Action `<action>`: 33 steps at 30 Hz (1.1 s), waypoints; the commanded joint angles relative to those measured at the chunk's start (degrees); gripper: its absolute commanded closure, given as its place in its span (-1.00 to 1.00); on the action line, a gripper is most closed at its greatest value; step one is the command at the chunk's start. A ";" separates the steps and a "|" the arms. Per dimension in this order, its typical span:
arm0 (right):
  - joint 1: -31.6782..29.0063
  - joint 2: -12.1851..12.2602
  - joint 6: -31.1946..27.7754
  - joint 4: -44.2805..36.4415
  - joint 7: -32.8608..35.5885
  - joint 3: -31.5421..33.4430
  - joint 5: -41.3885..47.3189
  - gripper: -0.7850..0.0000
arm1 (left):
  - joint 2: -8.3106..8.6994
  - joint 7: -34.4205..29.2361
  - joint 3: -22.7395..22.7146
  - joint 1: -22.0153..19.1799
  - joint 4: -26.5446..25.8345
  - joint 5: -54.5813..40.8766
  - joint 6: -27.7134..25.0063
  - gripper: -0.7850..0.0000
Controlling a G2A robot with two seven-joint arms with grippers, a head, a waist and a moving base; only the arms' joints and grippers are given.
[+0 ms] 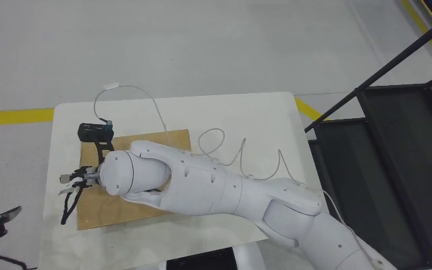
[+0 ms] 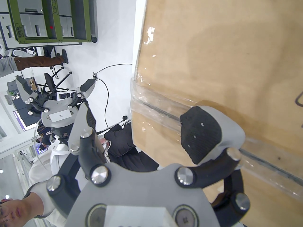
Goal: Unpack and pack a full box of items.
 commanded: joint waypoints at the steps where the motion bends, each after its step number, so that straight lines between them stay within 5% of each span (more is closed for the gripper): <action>1: -0.66 0.79 1.42 -1.67 0.79 0.17 -1.82 -1.00 | 0.00 0.00 0.00 0.00 0.00 0.00 0.00 -1.00; 33: -16.56 16.81 7.75 -20.20 13.81 13.02 -22.37 -1.00 | 0.00 0.00 0.00 0.00 0.00 0.00 0.00 -1.00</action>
